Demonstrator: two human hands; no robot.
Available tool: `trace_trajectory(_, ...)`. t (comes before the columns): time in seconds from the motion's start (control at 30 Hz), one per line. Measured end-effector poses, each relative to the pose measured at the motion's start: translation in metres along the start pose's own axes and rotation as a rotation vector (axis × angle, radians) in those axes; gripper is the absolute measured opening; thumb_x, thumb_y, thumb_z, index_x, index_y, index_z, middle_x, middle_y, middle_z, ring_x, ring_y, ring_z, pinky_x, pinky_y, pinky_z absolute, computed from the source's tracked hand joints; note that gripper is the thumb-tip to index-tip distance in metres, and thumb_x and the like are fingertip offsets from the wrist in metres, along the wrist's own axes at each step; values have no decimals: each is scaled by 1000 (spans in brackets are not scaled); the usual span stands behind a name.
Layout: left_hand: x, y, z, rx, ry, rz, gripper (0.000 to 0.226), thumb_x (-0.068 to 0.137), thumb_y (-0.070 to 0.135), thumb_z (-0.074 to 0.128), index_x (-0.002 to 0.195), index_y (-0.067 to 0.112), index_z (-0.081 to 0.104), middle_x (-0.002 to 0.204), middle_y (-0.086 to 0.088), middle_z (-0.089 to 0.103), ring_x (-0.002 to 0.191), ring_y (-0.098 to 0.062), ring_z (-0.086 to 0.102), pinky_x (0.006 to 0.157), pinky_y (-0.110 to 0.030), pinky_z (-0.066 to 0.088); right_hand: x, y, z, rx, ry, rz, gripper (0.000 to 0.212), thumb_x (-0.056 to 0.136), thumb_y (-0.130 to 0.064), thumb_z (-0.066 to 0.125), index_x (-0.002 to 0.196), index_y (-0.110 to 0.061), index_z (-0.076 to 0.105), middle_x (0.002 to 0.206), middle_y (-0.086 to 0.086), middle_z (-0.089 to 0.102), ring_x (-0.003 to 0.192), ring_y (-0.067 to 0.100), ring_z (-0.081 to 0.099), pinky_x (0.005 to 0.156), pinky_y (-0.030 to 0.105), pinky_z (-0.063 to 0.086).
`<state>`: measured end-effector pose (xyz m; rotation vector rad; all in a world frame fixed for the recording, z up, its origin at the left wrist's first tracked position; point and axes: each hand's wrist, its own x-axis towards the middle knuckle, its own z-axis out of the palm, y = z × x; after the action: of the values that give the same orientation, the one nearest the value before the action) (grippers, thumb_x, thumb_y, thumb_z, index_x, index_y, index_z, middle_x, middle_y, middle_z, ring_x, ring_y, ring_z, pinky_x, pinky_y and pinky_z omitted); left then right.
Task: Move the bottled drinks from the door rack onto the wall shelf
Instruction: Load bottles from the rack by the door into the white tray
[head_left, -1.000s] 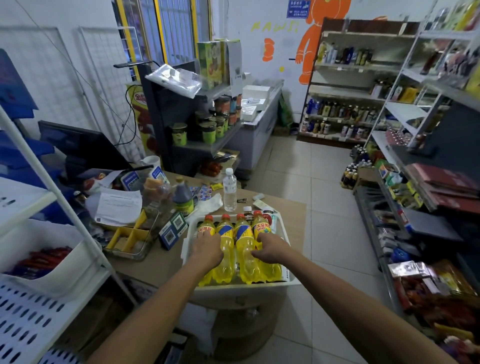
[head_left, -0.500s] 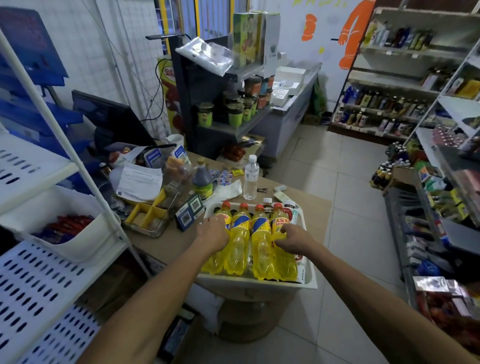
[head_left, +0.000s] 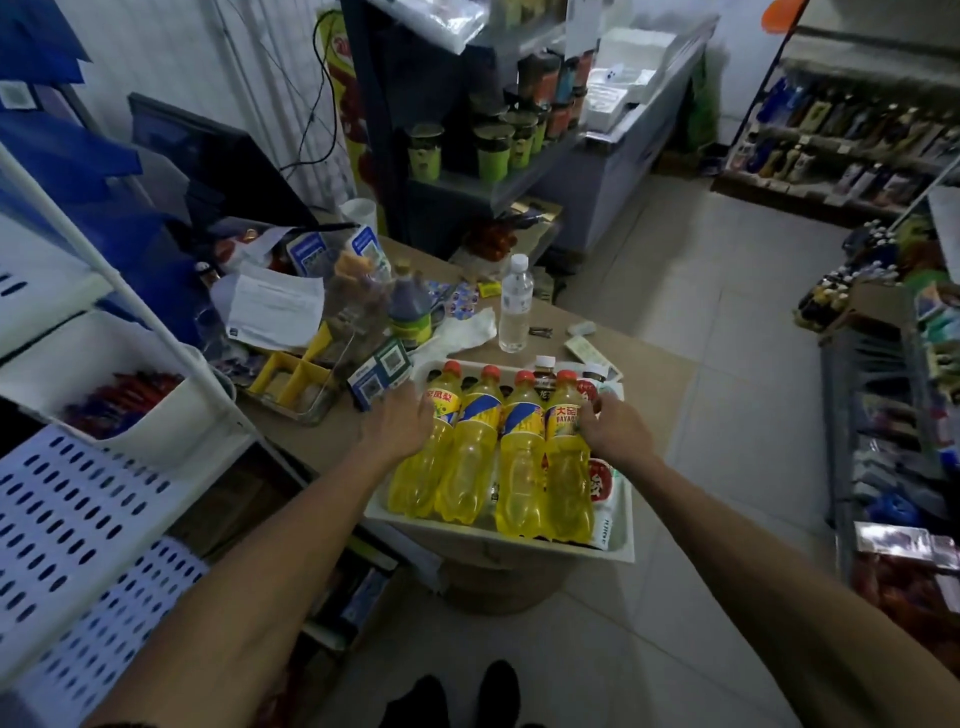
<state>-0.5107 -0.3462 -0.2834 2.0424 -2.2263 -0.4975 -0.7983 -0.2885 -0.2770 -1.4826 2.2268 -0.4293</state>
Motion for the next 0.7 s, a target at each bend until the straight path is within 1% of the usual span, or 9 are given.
trace_trajectory(0.1,12,-9,6,-79,-33,5,47,102,42,32,131,7,45,127,-25,55,115,-43,53,88,-45,44,9,12,5,35,1,47,30,100,-28,39,111,-6,56,108,15,64,90,30,56,75,36,45)
trace_trajectory(0.17,19,-9,9,-161,-61,-19,47,103,40,30,134,7,44,133,-23,52,121,-40,51,91,-42,42,13,18,11,47,15,67,33,98,-26,38,117,-6,57,108,16,62,94,33,56,82,40,48)
trace_trajectory(0.23,23,-10,12,-255,-79,-40,48,104,39,28,137,8,43,139,-19,49,126,-35,48,95,-39,40,21,27,20,71,41,125,44,97,-34,34,131,-13,52,105,20,62,95,38,59,85,44,51)
trace_trajectory(0.33,33,-17,23,-389,-78,-90,53,102,46,28,146,17,36,147,-10,44,132,-30,44,102,-40,38,31,44,39,78,15,179,66,92,-57,22,148,-24,32,106,22,61,93,40,61,82,45,54)
trace_trajectory(0.4,44,-26,34,-481,-66,-159,51,101,47,30,144,20,39,141,-9,50,126,-31,50,100,-42,43,25,46,45,97,-4,203,64,95,-58,26,153,-32,17,108,20,60,92,37,62,78,41,52)
trace_trajectory(0.47,48,-35,43,-539,-59,-212,44,103,41,32,133,15,51,127,-13,58,115,-32,56,90,-39,46,20,49,51,125,-14,193,60,101,-50,34,153,-38,8,105,18,59,84,32,63,72,37,50)
trace_trajectory(0.53,45,-44,53,-526,-58,-193,43,103,41,33,122,12,57,118,-13,63,107,-31,59,81,-34,43,22,56,57,166,-3,176,59,102,-48,34,153,-37,7,106,19,62,81,31,64,72,40,53)
trace_trajectory(0.63,38,-49,60,-520,-32,-164,47,102,48,31,122,14,57,116,-12,63,105,-32,60,78,-34,42,27,62,63,161,32,197,58,101,-50,31,151,-32,9,107,21,64,84,32,65,74,47,56)
trace_trajectory(0.7,38,-48,63,-552,-23,-203,47,102,47,32,120,12,58,113,-12,63,104,-32,59,77,-33,40,28,62,67,161,45,214,58,98,-55,26,150,-37,7,105,20,65,81,32,66,73,49,57)
